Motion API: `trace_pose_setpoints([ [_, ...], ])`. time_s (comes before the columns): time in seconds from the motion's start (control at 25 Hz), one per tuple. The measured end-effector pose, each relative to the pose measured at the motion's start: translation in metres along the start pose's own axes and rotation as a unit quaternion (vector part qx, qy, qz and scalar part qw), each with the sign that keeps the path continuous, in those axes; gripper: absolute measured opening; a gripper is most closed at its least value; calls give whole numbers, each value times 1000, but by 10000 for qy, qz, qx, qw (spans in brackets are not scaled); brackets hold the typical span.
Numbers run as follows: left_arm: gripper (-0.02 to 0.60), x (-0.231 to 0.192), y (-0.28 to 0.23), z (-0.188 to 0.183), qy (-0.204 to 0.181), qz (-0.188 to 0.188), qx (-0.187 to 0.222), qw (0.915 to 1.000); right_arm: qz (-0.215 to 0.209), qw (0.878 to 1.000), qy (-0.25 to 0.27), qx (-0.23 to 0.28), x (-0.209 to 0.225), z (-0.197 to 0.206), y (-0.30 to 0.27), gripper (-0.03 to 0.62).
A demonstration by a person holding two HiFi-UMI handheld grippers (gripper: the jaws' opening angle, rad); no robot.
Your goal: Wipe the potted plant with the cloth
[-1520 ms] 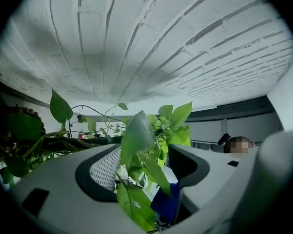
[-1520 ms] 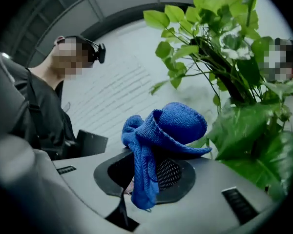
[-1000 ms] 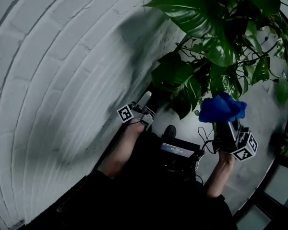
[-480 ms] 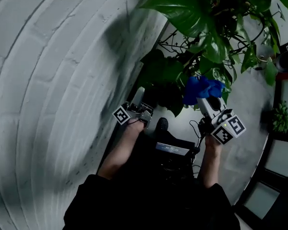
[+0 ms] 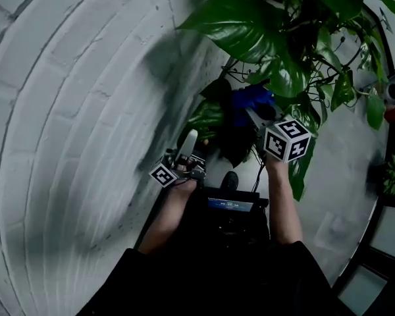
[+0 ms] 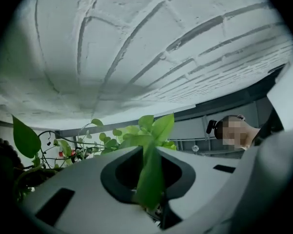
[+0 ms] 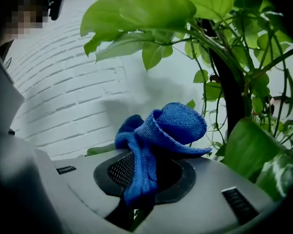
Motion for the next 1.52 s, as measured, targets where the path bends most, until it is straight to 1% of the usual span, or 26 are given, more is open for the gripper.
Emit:
trace_pose_setpoints([
  [0.12, 43, 3, 2, 2, -52, -9, 29, 10000, -175, 9997, -80, -161, -4, 9, -12, 107],
  [0.32, 37, 8, 5, 5, -103, 25, 26, 9999, -457, 9985, -126, -268, -18, 18, -26, 107],
  [0.56, 37, 9, 8, 10, -52, -23, -29, 10000, -909, 9950, -238, -329, -44, 31, -37, 107],
  [0.68, 37, 7, 11, 9, -12, -58, -21, 10000, -1173, 9923, -200, -338, -59, 32, -40, 107],
  [0.96, 38, -1, 20, 3, 178, -197, 189, 9995, -1663, 9851, -115, -421, -91, 35, -36, 107],
  [1.12, 38, -7, 24, -4, 242, -272, 311, 9989, -1937, 9805, -147, -312, -104, 22, -23, 107],
  [1.2, 38, -10, 26, -8, 253, -324, 334, 9986, -1917, 9813, -109, -119, -104, 5, -12, 107],
  [1.28, 46, -12, 26, -10, 281, -354, 330, 9984, -1748, 9845, 25, 145, -98, -19, 1, 107],
  [1.32, 51, -12, 26, -11, 292, -354, 339, 9984, -1583, 9869, 145, 281, -93, -32, 7, 107],
  [1.4, 52, -13, 27, -13, 299, -358, 387, 9982, -1071, 9917, 528, 484, -78, -55, 17, 107],
  [1.48, 52, -13, 29, -15, 288, -370, 450, 9979, -502, 9928, 965, 500, -61, -67, 20, 107],
  [1.52, 52, -13, 30, -16, 280, -371, 483, 9977, -316, 9926, 1087, 439, -53, -69, 17, 107],
])
Point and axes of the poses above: the fingertips, and each gripper's own axes: y backward along the fingers, x to its right, z out of its underside, the point moved 5 cm from there along y, backward along the fingers, and after that the axes turned 6 degrees about x, right-handed, at the moved point
